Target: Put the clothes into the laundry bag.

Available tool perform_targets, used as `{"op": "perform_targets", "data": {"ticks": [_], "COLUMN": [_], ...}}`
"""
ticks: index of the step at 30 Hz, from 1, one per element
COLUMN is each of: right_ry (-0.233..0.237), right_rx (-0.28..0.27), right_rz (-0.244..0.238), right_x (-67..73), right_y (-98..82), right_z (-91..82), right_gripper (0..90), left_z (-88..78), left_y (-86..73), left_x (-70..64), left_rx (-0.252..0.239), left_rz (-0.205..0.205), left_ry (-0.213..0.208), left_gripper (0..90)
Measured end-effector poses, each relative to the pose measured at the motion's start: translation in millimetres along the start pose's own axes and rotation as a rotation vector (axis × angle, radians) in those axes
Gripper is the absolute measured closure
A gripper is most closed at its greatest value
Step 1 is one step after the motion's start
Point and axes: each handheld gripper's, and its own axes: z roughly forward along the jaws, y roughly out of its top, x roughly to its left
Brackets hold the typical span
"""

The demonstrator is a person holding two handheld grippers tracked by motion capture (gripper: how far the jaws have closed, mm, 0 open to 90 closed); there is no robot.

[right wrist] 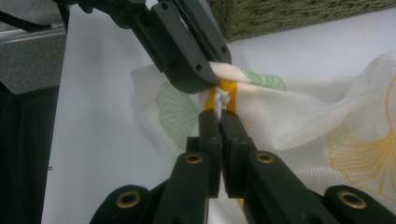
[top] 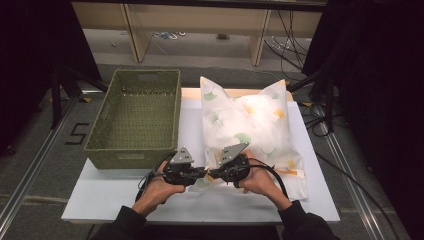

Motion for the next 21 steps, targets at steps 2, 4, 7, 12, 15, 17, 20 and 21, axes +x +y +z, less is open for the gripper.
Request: {"op": "perform_targets", "data": {"ticks": [2, 4, 7, 12, 15, 17, 20, 21], "right_ry": [-0.003, -0.005, -0.02, -0.038, -0.043, -0.048, -0.049, -0.048], "right_rx": [0.001, -0.001, 0.011, 0.033, 0.039, 0.046, 0.043, 0.044], "right_rz": [-0.004, -0.006, -0.017, -0.034, -0.045, -0.051, -0.053, -0.052], "right_x": [0.9, 1.3, 3.6, 6.2, 6.1, 5.9, 5.9, 5.9], "right_y": [0.9, 1.2, 2.5, 3.4, 3.2, 3.0, 2.8, 2.6], "right_z": [0.3, 0.5, -1.0, 0.5, 1.9, 1.8, 1.4, 1.6], "right_gripper": [89.7, 90.0, 90.0, 90.0, 90.0, 90.0, 90.0, 90.0], "left_z": [0.2, 0.2, 0.3, 3.2, 4.6, 5.0, 4.4, 4.1], "left_y": [0.1, 0.4, 0.5, -1.3, -2.4, -2.1, -2.2, -2.0], "left_x": [-1.3, -1.3, 2.8, 6.3, 9.5, 9.7, 9.0, 9.2], "left_rx": [-0.008, -0.006, 0.007, 0.017, 0.028, 0.028, 0.035, 0.036], "left_rz": [-0.011, -0.012, -0.041, -0.102, -0.111, -0.12, -0.143, -0.14], "left_ry": [-0.001, 0.0, -0.003, -0.024, -0.043, -0.055, -0.056, -0.058], "left_gripper": [83.7, 83.6, 81.5, 77.0, 77.0, 78.4, 82.4, 83.4]}}
